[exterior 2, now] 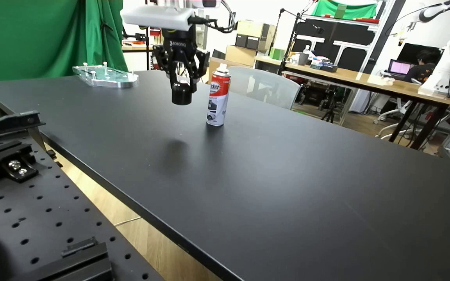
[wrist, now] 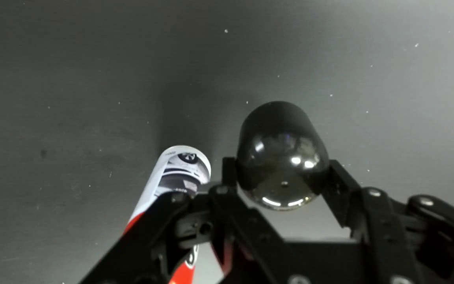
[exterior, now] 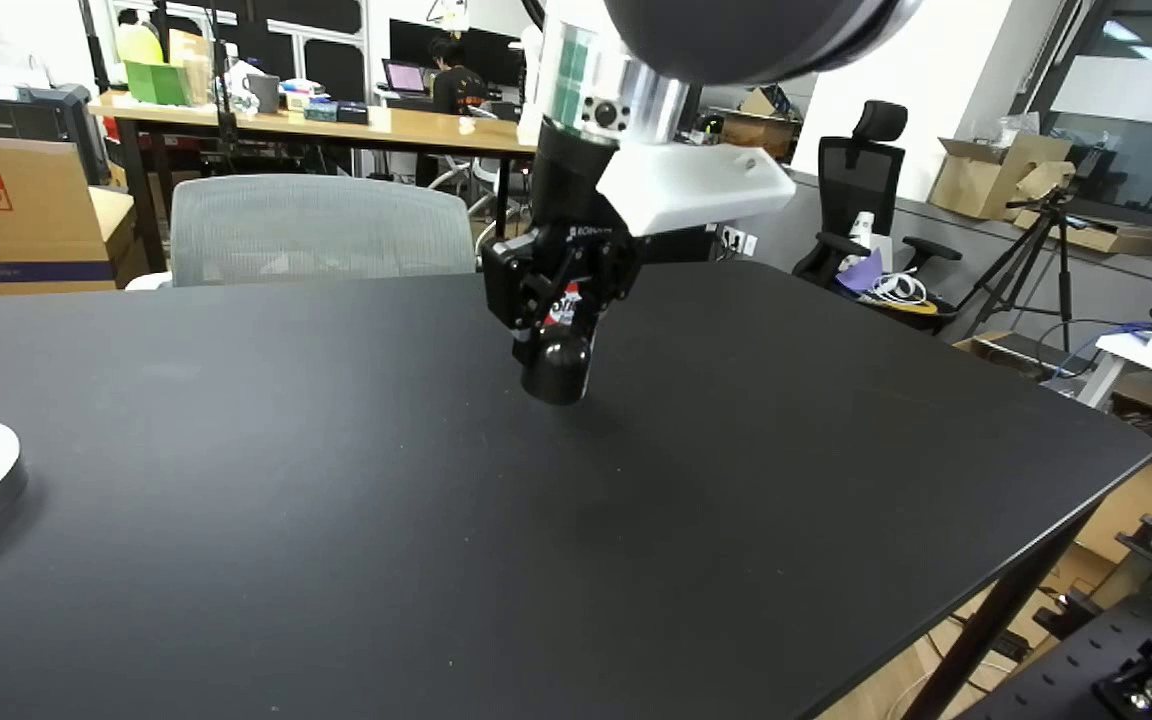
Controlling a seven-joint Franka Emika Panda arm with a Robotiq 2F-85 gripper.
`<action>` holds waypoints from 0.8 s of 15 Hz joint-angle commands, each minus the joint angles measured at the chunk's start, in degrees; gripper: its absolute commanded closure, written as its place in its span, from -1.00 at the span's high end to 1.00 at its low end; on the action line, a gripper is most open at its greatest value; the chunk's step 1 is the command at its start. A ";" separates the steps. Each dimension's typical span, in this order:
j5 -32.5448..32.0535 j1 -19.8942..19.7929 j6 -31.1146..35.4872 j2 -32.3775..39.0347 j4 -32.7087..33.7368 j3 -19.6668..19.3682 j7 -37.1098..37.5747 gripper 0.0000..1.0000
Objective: Put the lid on the table
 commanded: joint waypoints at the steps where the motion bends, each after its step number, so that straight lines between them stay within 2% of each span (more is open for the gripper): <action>1: -6.23 3.14 6.27 2.75 -1.58 -6.13 8.57 -0.36; 5: -8.78 9.18 9.89 6.36 -1.63 -14.00 13.58 -0.36; 9: -6.81 14.78 12.07 9.32 -1.60 -18.67 15.30 -0.36; 10: -6.24 15.87 12.54 9.89 -1.63 -19.37 15.62 0.62; 12: -5.26 17.70 13.20 10.84 -1.71 -20.41 16.32 0.74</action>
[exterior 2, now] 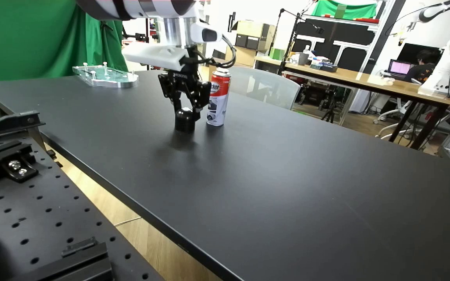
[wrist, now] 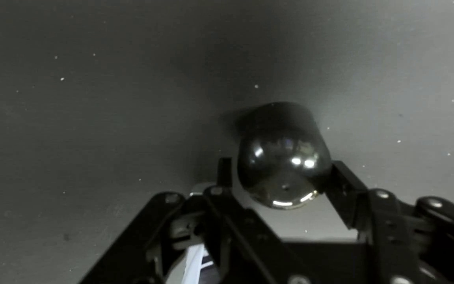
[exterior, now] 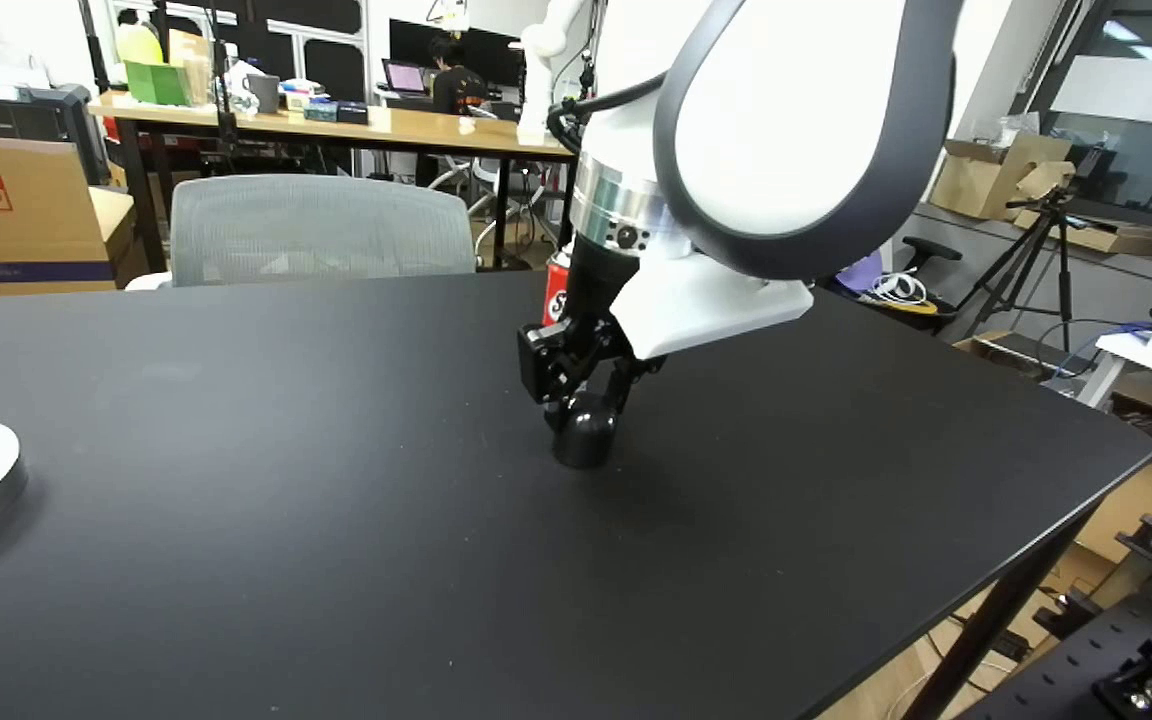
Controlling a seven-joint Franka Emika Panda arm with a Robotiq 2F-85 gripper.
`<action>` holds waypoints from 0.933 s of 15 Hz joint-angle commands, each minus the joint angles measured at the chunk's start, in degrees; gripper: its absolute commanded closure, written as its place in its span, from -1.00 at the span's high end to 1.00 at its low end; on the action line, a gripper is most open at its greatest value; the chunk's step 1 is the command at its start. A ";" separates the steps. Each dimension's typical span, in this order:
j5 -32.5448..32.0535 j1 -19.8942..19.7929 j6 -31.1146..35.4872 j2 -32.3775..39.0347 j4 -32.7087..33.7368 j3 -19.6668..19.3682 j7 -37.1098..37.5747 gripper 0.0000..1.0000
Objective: Put the lid on the table
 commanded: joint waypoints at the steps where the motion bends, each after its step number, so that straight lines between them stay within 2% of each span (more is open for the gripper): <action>1: 1.28 4.05 1.93 1.24 -0.59 -2.78 3.40 0.90; 3: 2.20 6.06 2.33 1.98 -0.56 -4.19 3.74 1.00; 5: 2.93 8.26 3.37 2.71 -0.47 -5.97 3.59 1.00; 6: 2.71 8.53 0.25 -0.95 -0.96 -5.97 2.52 1.00; 10: 3.11 8.21 -3.46 -6.67 -0.89 -5.91 1.35 1.00; 14: 2.05 10.53 -6.84 -11.57 -0.88 -6.69 2.37 1.00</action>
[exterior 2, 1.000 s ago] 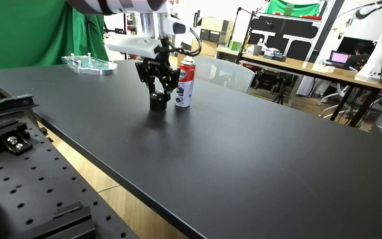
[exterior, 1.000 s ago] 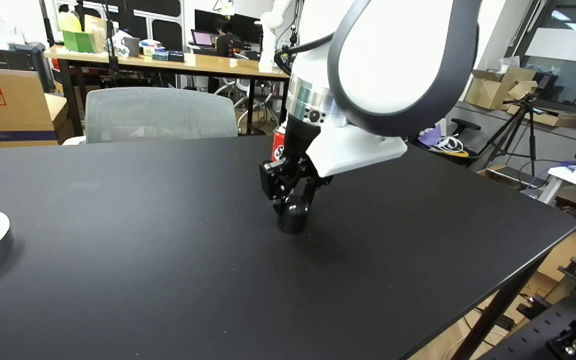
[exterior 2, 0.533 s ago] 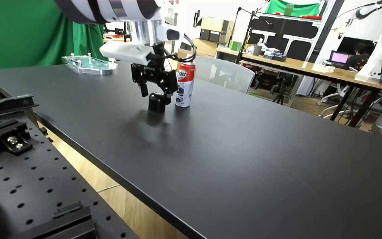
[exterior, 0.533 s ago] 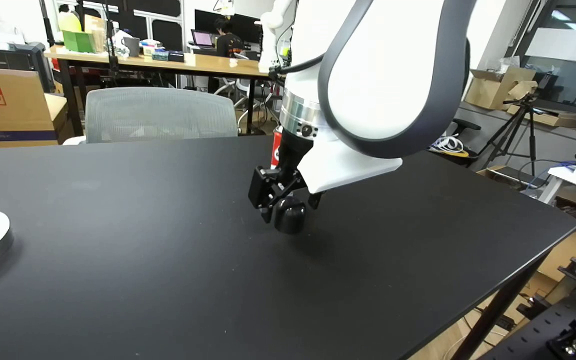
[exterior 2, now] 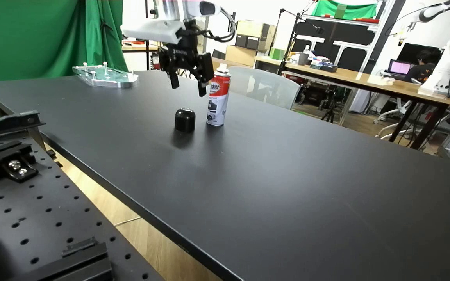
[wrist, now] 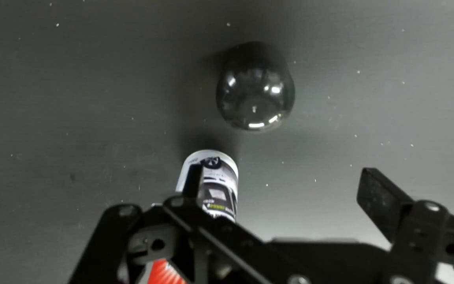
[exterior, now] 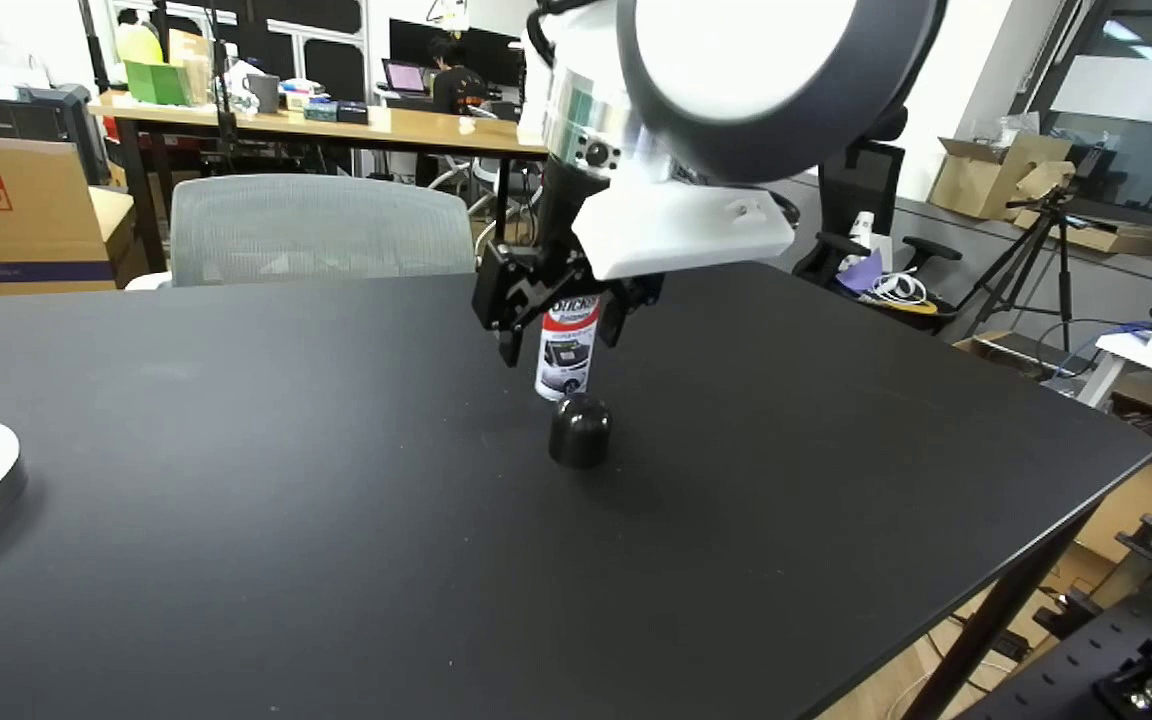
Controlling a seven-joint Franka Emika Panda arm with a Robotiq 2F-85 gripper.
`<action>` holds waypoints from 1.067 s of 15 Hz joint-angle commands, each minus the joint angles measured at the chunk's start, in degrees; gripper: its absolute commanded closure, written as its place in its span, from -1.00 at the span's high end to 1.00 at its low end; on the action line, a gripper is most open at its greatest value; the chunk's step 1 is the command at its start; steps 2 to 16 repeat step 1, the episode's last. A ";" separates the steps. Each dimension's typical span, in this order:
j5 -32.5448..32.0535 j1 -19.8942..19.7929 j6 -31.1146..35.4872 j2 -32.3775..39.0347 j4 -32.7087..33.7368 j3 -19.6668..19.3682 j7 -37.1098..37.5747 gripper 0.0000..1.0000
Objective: Put the lid on the table
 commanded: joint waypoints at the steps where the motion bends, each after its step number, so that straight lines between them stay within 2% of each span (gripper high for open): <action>1: -1.18 2.54 -3.98 -5.78 -1.06 -1.16 1.46 1.00; 16: -1.18 2.54 -3.98 -5.78 -1.06 -1.16 1.46 1.00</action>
